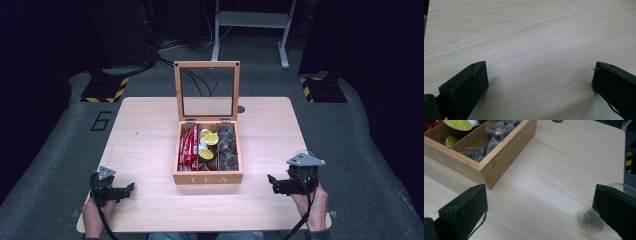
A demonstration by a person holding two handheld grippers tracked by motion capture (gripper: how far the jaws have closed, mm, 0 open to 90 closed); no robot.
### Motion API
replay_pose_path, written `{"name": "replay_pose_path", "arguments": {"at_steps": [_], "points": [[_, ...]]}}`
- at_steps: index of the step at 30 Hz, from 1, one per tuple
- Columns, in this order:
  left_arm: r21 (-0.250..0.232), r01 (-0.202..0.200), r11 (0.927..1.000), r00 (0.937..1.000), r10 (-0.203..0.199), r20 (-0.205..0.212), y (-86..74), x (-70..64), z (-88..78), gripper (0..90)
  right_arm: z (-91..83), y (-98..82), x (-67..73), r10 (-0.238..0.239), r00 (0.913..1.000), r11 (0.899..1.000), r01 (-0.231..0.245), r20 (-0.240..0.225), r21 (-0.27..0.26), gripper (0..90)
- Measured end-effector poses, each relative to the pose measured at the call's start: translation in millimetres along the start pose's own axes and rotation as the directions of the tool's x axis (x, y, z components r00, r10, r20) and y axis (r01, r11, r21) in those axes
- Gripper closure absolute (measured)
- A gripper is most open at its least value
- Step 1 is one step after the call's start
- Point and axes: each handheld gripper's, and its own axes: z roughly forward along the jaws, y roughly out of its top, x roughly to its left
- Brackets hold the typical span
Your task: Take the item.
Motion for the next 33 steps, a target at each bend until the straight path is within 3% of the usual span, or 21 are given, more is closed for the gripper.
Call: {"name": "replay_pose_path", "arguments": {"at_steps": [4, 12, 18, 19, 21, 25, 27, 32, 33], "points": [[0.0, 0.0, 1.0, 1.0, 0.0, 0.0, 0.0, 0.0, 0.0, 0.3, 14.1, -4.7, 18.3, -0.017, 0.9996, 1.0, 0.017, -0.024, 0.009, 0.0], [-0.004, 0.001, 1.0, 1.0, -0.001, 0.0, -0.1, 0.0, 0.3, 0.3, 37.6, -18.2, 34.7, -0.023, 0.9975, 0.999, 0.026, -0.067, 0.039, 0.0], [-0.002, 0.001, 1.0, 1.0, -0.001, 0.0, -0.1, 0.0, 0.2, 0.3, 53.1, -29.5, 39.6, 0.002, 0.9965, 0.997, 0.004, -0.084, 0.071, 0.0], [0.0, 0.001, 1.0, 1.0, -0.001, 0.0, 0.0, 0.0, 0.1, 0.3, 56.3, -32.4, 39.1, -0.021, 0.9957, 0.996, 0.028, -0.09, 0.08, 0.0], [-0.007, 0.004, 1.0, 1.0, -0.004, -0.003, -0.2, -0.3, 0.6, 0.3, 65.0, -38.4, 42.7, 0.012, 0.9952, 0.997, -0.003, -0.098, 0.083, 0.0], [-0.006, 0.003, 1.0, 1.0, -0.003, -0.003, -0.2, -0.2, 0.5, 0.3, 78.0, -48.3, 47.1, 0.008, 0.9943, 0.995, 0.003, -0.106, 0.104, 0.0], [-0.007, 0.002, 1.0, 1.0, -0.003, -0.002, -0.2, -0.2, 0.6, 0.3, 84.6, -52.6, 50.4, 0.029, 0.9931, 0.993, -0.015, -0.114, 0.12, 0.0], [-0.008, 0.004, 1.0, 1.0, -0.004, -0.002, -0.2, -0.3, 0.7, 0.3, 97.7, -58.8, 55.1, -0.004, 0.9949, 0.993, 0.016, -0.101, 0.117, 0.0], [-0.008, 0.005, 1.0, 1.0, -0.005, -0.002, -0.2, -0.3, 0.7, 0.4, 102.9, -61.1, 55.9, 0.009, 0.9916, 0.994, 0.004, -0.129, 0.105, 0.0]]}}
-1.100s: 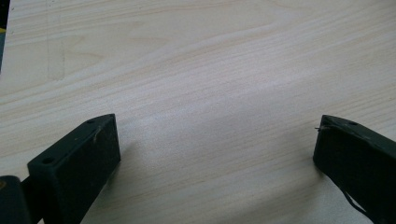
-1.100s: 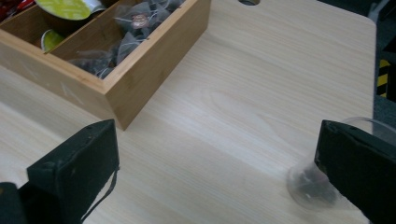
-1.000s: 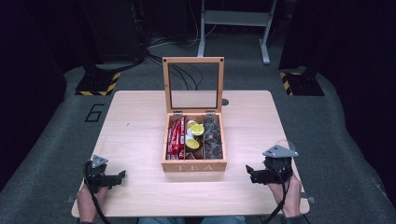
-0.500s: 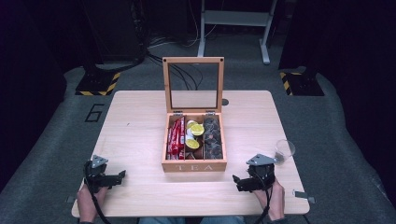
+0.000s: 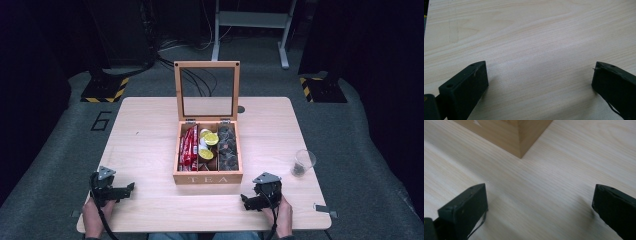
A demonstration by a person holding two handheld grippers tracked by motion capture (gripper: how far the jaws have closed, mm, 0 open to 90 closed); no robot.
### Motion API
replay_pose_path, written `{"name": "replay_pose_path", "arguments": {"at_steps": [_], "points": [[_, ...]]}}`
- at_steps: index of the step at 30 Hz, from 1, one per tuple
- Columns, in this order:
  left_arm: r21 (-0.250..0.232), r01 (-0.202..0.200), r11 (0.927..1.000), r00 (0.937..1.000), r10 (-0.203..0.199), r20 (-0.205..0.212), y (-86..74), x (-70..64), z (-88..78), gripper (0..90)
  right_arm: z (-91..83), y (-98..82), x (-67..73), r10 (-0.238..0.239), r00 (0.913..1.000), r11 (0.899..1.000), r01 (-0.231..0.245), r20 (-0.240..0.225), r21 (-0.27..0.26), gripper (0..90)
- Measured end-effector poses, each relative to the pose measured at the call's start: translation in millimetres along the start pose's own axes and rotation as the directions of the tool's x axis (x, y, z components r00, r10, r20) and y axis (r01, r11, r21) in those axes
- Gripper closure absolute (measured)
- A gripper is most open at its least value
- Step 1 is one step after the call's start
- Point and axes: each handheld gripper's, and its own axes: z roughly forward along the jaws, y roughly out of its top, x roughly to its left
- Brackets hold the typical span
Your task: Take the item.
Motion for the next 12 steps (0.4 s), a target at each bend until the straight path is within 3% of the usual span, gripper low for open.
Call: {"name": "replay_pose_path", "arguments": {"at_steps": [4, 12], "points": [[0.004, -0.002, 1.0, 1.0, 0.002, 0.002, 0.1, 0.2, -0.3, 0.3, 2.6, -2.1, -2.6, -0.018, 0.9998, 0.999, 0.017, -0.009, -0.033, 0.0], [0.009, -0.006, 0.9999, 1.0, 0.006, 0.002, 0.2, 0.3, -0.8, 0.3, 1.7, -2.6, -0.5, 0.005, 1.0, 1.0, -0.005, -0.001, -0.03, 0.0]]}}
